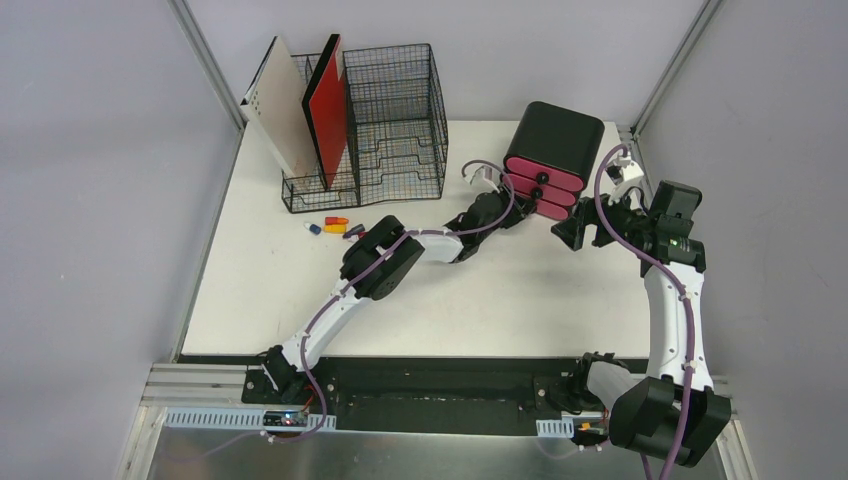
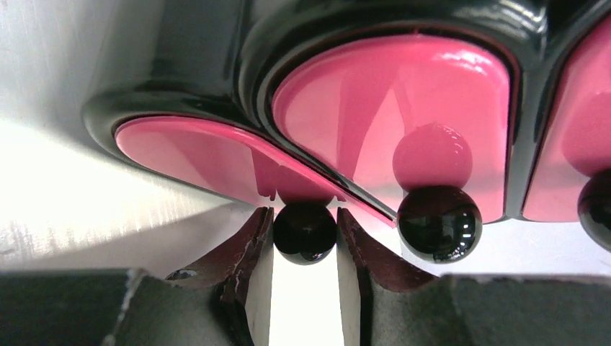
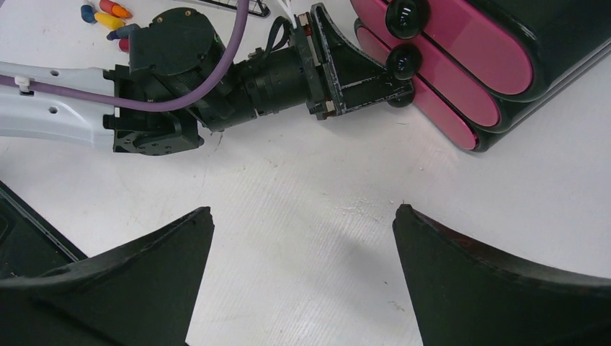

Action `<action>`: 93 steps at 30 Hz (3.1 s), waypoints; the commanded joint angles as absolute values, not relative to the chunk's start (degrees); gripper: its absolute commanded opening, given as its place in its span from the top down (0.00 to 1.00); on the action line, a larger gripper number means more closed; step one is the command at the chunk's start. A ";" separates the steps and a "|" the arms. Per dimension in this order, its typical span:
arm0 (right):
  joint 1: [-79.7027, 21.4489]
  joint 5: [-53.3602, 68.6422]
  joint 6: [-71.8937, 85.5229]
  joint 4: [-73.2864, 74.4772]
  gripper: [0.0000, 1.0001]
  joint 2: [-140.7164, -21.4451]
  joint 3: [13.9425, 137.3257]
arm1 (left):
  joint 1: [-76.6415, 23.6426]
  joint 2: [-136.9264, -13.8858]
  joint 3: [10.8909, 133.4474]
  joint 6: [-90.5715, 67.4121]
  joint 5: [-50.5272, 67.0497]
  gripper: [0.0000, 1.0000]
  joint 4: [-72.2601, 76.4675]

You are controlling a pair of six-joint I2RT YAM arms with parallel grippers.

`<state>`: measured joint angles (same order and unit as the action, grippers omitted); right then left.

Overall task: Organize the desk
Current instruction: Open the drawer in the storage box.

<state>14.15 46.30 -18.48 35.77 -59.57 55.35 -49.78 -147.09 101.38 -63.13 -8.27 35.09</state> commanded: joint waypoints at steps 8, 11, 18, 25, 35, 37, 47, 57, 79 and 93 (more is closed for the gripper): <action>14.50 47.64 -18.28 33.34 0.01 -58.91 55.04 | -49.77 -139.84 87.43 -61.86 -7.28 1.00 43.77; 14.50 47.72 -18.30 33.25 0.01 -58.92 54.95 | -49.99 -137.90 83.65 -60.92 -7.32 1.00 46.30; 14.46 47.81 -18.37 33.22 0.01 -58.97 54.84 | -50.40 -135.36 77.79 -59.49 -7.08 1.00 49.82; 14.50 48.08 -18.37 33.14 0.01 -59.06 54.76 | -51.15 -132.88 73.74 -58.08 -7.38 1.00 51.66; 14.50 48.08 -18.37 33.16 0.01 -59.11 54.67 | -51.46 -131.55 71.80 -57.92 -7.46 1.00 51.50; 14.50 48.08 -18.37 33.17 0.01 -59.07 54.67 | -51.50 -131.24 71.27 -57.91 -7.47 1.00 51.56; 14.50 48.16 -18.46 33.14 0.01 -58.95 54.67 | -51.50 -130.43 69.69 -58.15 -7.13 1.00 52.13; 14.50 48.03 -18.52 33.18 0.01 -58.90 54.62 | -51.55 -129.92 68.28 -58.31 -6.25 0.77 53.14; 14.50 47.64 -19.49 33.35 0.01 -58.18 54.32 | -51.53 -105.00 53.86 -34.46 1.84 0.25 34.98; 14.50 47.73 -20.72 33.84 0.01 -57.79 54.23 | -48.61 -76.69 41.73 -18.26 -14.35 0.14 5.86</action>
<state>14.15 46.78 -19.64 35.44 -59.20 54.48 -50.89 -83.24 43.99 -24.08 -7.38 14.70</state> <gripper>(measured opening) 0.991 0.855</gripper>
